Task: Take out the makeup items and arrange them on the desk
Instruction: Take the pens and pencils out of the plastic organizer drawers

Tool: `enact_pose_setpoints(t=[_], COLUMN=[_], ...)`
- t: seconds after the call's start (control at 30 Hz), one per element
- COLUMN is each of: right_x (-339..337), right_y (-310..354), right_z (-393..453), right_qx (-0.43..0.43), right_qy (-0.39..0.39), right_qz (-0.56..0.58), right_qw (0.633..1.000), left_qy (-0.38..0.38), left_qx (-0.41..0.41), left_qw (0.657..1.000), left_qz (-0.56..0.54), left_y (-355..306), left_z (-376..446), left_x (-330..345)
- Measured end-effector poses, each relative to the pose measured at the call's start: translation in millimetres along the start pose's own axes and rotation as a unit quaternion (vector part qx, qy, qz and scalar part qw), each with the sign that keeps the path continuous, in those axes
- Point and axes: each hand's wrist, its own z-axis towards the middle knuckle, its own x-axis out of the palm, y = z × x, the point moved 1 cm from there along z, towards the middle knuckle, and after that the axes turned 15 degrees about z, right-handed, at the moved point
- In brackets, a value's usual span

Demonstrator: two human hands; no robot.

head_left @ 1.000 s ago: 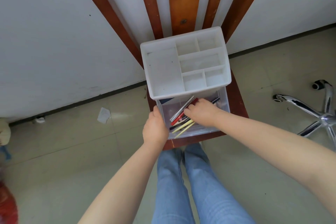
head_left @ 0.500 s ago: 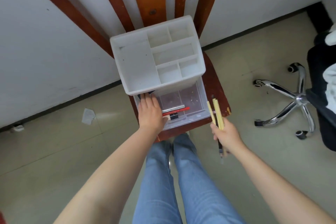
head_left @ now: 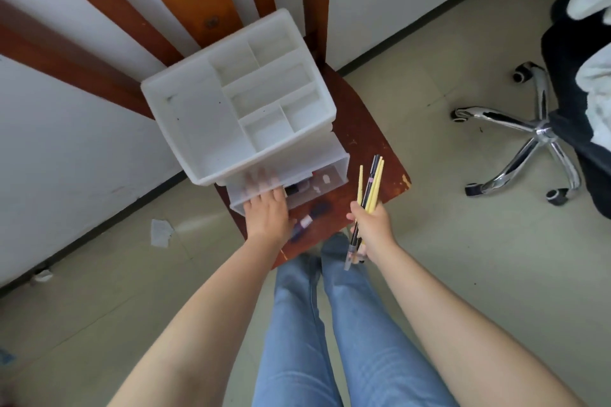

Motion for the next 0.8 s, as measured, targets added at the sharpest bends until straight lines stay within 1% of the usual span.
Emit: enact_pose_setpoints(t=[0.1,0.13,0.23,0.33,0.4,0.5,0.6,0.67,0.73,0.77,0.8], right_x=[11,14,13,-1,-14,-21,-10,0,8,11,15], right_y=[9,13,14,-2,-14,-15,7,22,31,33,36], right_z=[17,22,31,34,33,39,49,56,64,66,68], right_qx=[-0.031,-0.037,-0.034,-0.024,-0.021,-0.030,-0.106,-0.166,-0.211,-0.231,-0.254], right_qy=[0.042,0.044,0.025,0.020,0.012,-0.012,-0.014,0.003,0.017,0.026,0.040], right_qz=[-0.037,-0.050,-0.051,-0.071,-0.101,-0.110,-0.118,-0.141,-0.182,-0.208,-0.237], right_qw=[0.998,0.997,0.998,0.997,0.995,0.993,0.987,0.976,0.960,0.950,0.937], left_qy=[0.001,0.003,0.005,0.000,0.003,0.026,0.040,0.095,0.156,0.152,0.122], left_qx=[-0.002,-0.004,-0.007,-0.014,-0.017,-0.007,0.037,0.068,0.073,0.060,0.040], left_qw=[1.000,1.000,0.999,0.999,0.999,0.999,0.998,0.992,0.985,0.986,0.992], left_qz=[0.005,0.012,0.031,0.044,0.043,0.018,0.043,0.050,0.005,-0.012,-0.013], left_y=[-9,-10,-11,-12,-11,-9,-15,-23,-29,-31,-31], left_z=[10,12,11,13,17,25,36,45,53,57,61], left_x=[1,2,5,7,10,17,30,41,49,52,53])
